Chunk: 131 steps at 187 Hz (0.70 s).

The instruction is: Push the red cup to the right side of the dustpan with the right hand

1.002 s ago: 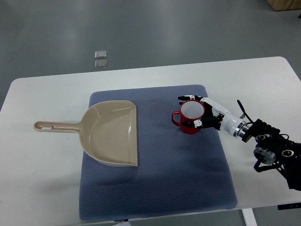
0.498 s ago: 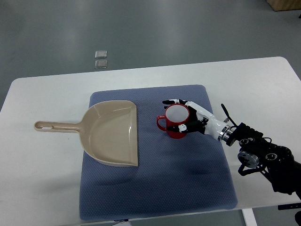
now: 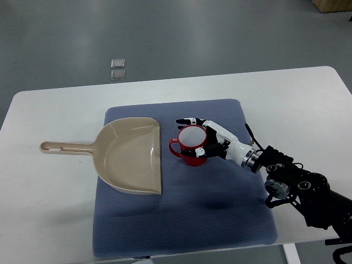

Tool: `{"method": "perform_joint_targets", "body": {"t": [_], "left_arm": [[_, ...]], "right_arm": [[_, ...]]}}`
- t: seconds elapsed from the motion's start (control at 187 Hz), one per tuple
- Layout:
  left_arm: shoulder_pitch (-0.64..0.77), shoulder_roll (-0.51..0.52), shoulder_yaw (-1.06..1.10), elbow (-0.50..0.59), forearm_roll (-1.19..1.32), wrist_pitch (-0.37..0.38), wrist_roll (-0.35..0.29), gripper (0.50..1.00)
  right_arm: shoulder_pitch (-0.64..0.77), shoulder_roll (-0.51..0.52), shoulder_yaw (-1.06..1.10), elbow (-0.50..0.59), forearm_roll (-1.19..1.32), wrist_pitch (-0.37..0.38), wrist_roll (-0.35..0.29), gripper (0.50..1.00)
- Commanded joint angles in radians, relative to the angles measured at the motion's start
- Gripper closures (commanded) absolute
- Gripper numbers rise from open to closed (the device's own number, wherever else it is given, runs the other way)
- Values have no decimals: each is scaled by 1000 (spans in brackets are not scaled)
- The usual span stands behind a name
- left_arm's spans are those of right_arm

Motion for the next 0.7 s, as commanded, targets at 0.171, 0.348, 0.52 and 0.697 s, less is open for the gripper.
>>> {"method": "perform_joint_targets", "body": {"t": [0.171, 0.348, 0.52, 0.697], "left_arm": [[0, 0, 0, 0, 0, 0, 0, 500], [0, 0, 0, 0, 0, 0, 0, 500], [0, 0, 0, 0, 0, 0, 0, 500], [0, 0, 0, 0, 0, 0, 0, 500]], "right_arm": [[-3, 28, -3, 6, -1, -16, 0, 568], [-6, 53, -21, 7, 0, -30, 0, 568], [-14, 73, -29, 7, 0, -41, 0, 568], [-11, 73, -29, 13, 2, -50, 0, 568]]}}
